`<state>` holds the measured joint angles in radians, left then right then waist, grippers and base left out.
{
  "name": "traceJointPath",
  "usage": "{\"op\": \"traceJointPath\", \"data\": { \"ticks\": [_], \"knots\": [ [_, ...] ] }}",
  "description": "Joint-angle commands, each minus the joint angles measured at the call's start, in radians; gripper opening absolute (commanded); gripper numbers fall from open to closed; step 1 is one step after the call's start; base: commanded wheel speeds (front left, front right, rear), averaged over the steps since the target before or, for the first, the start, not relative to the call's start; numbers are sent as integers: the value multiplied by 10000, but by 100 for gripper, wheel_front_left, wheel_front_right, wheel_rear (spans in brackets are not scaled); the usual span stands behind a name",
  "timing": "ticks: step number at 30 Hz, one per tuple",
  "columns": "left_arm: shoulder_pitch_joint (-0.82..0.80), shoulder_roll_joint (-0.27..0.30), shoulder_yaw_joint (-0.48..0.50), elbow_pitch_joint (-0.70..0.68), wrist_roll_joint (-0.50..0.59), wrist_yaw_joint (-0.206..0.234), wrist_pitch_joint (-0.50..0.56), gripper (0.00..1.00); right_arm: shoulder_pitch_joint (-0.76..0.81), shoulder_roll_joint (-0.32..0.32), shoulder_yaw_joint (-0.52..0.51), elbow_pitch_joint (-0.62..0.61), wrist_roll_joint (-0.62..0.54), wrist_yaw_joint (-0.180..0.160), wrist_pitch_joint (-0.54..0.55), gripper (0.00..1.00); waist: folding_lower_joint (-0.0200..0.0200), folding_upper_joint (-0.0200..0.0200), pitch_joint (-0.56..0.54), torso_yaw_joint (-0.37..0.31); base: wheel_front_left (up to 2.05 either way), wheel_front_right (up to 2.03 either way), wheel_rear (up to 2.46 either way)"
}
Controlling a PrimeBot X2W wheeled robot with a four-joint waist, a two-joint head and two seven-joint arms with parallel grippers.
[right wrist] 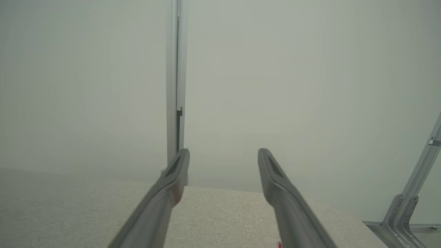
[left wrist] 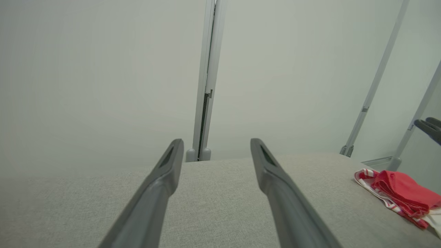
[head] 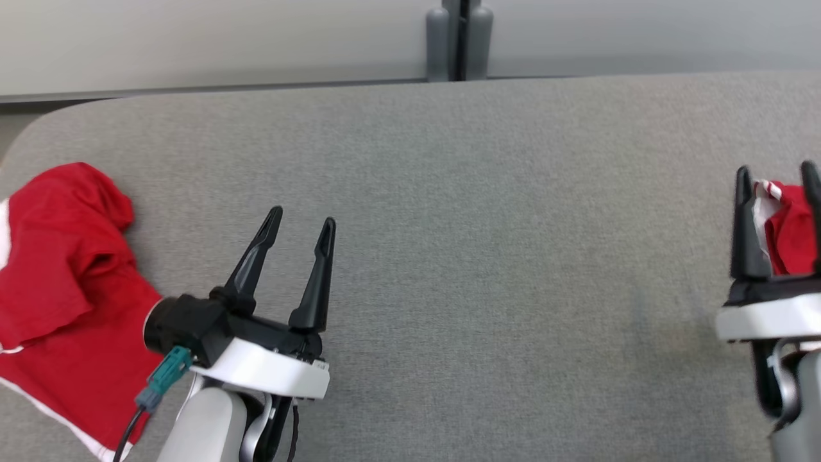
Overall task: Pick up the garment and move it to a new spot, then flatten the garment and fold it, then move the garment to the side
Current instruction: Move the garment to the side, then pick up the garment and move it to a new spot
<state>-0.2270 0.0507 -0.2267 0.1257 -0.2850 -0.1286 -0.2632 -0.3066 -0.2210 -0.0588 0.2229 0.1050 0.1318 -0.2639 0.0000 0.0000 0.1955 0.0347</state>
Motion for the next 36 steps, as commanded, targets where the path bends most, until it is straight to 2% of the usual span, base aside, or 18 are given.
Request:
{"op": "traceJointPath", "data": {
  "ticks": [1, 9, 14, 19, 28, 36],
  "knots": [
    [212, 17, 76, -1, -75, 55, -17, 100, 271, 158, 61, -113, 108, -20, -4, 100, 0, 0, -384, 361, 0, 0, 0],
    [939, 18, 206, 317, -79, 207, -17, 100, 1389, 1060, 288, 30, 204, -20, -4, 100, 0, 0, -983, 654, 0, 0, 0],
    [1401, 18, 289, 931, 92, 400, -17, 100, 2114, 1354, 467, 146, -114, -20, -5, 100, 0, 0, -1548, 547, 0, 0, 0],
    [1649, 16, 360, 1058, 202, 441, -17, 100, 2537, 1509, 487, 114, -278, -22, -4, 100, 0, 0, -1733, 461, 0, 0, 0],
    [1900, 17, 505, 1076, 132, 780, -16, 100, 2808, 1672, 550, 45, -592, -22, -5, 100, 0, 0, -1849, 425, 0, 0, 0],
    [1937, 18, 356, 1175, 162, 896, -16, 100, 2851, 1693, 645, 129, -352, -20, -4, 100, 0, 0, -1820, 402, 0, 0, 0]
  ]
}}
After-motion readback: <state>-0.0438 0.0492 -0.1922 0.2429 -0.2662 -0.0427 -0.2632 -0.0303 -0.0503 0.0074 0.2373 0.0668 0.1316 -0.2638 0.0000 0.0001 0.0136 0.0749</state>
